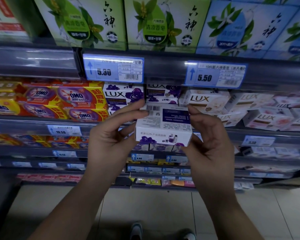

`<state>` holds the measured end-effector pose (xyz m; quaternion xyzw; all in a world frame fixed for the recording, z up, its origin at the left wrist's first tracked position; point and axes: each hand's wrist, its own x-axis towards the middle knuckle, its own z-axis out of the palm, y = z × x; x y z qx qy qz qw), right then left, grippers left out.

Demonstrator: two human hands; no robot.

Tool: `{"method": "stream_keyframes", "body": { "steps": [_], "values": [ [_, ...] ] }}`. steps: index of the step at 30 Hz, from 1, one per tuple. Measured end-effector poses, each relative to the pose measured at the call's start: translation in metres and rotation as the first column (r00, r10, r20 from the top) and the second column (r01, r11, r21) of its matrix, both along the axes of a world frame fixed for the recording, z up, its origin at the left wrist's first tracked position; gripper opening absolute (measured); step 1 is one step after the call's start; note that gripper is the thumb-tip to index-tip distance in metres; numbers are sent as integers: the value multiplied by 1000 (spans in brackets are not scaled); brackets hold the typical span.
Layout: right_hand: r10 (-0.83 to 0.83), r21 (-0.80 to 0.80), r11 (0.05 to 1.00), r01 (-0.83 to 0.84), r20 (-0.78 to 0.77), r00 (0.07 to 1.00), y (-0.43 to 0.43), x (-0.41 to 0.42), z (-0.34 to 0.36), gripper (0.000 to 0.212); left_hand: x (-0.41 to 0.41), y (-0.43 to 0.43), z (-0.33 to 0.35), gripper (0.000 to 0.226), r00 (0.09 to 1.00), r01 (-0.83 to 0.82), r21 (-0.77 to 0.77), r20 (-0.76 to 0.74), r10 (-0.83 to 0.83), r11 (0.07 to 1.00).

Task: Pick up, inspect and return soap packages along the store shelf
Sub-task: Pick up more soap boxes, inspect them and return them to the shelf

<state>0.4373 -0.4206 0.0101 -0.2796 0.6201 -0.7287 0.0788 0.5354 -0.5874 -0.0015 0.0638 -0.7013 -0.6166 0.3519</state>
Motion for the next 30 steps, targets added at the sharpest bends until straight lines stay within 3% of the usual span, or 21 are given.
{"method": "stream_keyframes", "body": {
  "steps": [6,9,13,19,23,26,30],
  "values": [
    [-73,102,993,64,85,994,4,-4,-5,38,-2,4,-3,55,998,-14,73,58,10,997],
    [-120,163,981,103,98,988,-1,-8,-6,25,-6,7,-5,48,980,-142,76,153,129,987],
    [-183,191,968,160,107,977,-13,-17,-4,24,-21,6,-3,31,930,-288,30,248,272,957],
    [-184,279,947,157,77,980,-22,-20,-9,35,-34,5,-7,28,910,-326,-14,267,318,945],
    [-144,262,957,126,52,988,-24,-17,-11,47,-35,7,-11,40,909,-292,-72,290,300,954],
    [-145,215,969,125,83,986,-25,-17,-11,39,-34,10,-11,38,904,-297,-57,306,300,953],
    [-119,273,956,104,38,992,-26,-13,-12,39,-33,16,-12,34,896,-284,-71,336,291,956]
  ]
}}
